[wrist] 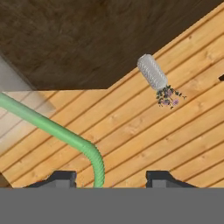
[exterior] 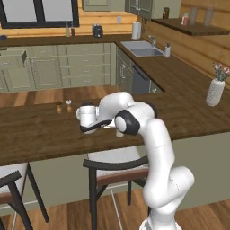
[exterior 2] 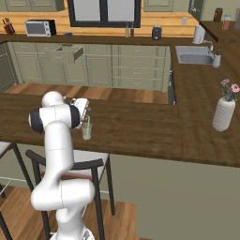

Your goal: Take a straw from the drawer in front and place it inside the glass cup on the dining counter.

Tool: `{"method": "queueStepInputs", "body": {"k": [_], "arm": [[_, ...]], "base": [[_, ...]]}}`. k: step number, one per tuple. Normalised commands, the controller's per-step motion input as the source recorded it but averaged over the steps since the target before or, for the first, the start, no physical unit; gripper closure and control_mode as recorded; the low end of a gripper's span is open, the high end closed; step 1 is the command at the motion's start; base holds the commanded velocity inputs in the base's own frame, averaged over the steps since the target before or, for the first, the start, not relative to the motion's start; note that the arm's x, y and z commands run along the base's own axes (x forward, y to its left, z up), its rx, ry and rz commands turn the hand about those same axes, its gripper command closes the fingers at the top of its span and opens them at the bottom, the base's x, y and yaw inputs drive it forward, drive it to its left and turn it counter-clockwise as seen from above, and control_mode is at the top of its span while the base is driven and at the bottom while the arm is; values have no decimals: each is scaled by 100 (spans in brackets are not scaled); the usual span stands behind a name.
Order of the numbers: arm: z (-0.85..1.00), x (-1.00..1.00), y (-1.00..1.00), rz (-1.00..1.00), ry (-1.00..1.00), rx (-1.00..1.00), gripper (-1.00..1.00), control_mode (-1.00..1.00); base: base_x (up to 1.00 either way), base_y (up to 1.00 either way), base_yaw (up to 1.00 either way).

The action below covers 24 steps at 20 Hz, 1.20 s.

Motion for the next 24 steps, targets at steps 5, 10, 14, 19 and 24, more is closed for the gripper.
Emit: {"method": "queueStepInputs", "body": {"k": [5, 10, 14, 19, 24], "arm": [[0, 0, 0, 0, 0, 4, -100, -100], [0, 0, 2, 0, 0, 9, -100, -100], [0, -1, 11, 0, 0, 13, -100, -100], [0, -5, 10, 0, 0, 15, -100, -100], [6, -9, 13, 0, 0, 15, -100, -100]], "base": [[0, 0, 0], [0, 0, 0], [0, 0, 0], [0, 0, 0], [0, 0, 0]]}}
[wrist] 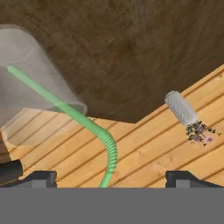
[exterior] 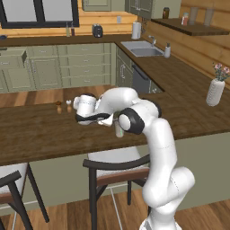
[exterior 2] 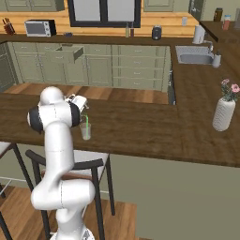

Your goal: Take a straw from the drawer in front and place it inside the glass cup on the dining counter.

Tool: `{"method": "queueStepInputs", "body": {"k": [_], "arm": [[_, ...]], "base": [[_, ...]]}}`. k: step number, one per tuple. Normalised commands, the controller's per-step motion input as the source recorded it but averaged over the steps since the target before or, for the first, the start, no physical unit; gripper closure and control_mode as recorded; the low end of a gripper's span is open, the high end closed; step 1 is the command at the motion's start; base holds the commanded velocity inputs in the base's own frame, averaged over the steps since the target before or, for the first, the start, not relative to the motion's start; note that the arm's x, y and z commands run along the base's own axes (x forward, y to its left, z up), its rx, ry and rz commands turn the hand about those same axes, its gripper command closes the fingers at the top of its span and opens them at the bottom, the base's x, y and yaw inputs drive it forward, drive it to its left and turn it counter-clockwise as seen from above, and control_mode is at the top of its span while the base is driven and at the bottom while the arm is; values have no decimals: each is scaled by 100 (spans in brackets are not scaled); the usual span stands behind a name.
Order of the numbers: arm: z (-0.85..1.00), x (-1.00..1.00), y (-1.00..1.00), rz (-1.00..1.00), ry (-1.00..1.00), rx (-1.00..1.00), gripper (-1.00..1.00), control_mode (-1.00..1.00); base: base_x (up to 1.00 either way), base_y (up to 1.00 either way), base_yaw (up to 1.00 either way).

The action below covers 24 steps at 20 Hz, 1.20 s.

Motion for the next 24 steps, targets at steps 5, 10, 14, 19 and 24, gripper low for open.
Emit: {"method": "queueStepInputs", "body": {"k": [5, 10, 14, 19, 24], "arm": [[22, -37, 9, 0, 0, 19, -100, -100], [52, -79, -4, 0, -3, 28, -100, -100], [71, -100, -43, 0, -16, 38, -100, -100], [70, -100, -74, 0, -26, 42, -100, -100], [51, -100, -92, -3, -19, 43, -100, -100]], "base": [[0, 0, 0], [0, 0, 0], [0, 0, 0], [0, 0, 0], [0, 0, 0]]}}
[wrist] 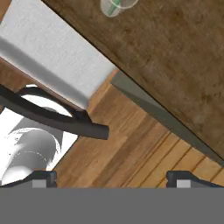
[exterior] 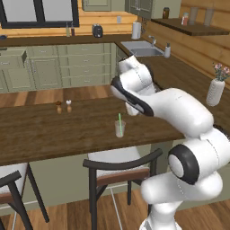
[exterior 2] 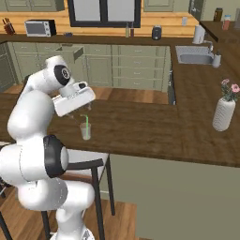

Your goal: Take a straw from the drawer in front and place it inside the glass cup on the dining counter.

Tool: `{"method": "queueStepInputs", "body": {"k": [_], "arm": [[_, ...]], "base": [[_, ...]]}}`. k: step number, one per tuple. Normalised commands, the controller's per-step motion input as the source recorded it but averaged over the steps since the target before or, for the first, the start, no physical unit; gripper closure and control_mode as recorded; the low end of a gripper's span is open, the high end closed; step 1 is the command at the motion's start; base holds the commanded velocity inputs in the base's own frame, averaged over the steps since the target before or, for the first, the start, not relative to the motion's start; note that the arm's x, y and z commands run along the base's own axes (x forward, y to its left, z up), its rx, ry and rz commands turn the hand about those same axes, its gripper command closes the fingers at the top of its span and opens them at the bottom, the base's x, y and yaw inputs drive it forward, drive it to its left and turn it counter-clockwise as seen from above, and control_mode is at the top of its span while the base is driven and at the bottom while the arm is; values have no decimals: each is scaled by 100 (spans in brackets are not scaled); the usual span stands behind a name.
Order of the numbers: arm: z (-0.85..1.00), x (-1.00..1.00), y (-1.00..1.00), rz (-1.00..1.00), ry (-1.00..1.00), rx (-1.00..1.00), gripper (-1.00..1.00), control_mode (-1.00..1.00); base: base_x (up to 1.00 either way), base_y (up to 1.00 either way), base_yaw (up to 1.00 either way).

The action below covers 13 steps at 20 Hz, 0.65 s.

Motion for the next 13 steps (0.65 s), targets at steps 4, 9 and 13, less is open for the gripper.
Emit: {"method": "queueStepInputs", "body": {"k": [4, 9, 13], "arm": [[30, -100, -86, -6, -16, 41, -100, -100], [8, -99, -72, -4, -19, 28, -100, -100], [0, -91, -66, -3, -14, 19, -100, -100]], "base": [[0, 0, 0], [0, 0, 0], [0, 0, 0]]}}
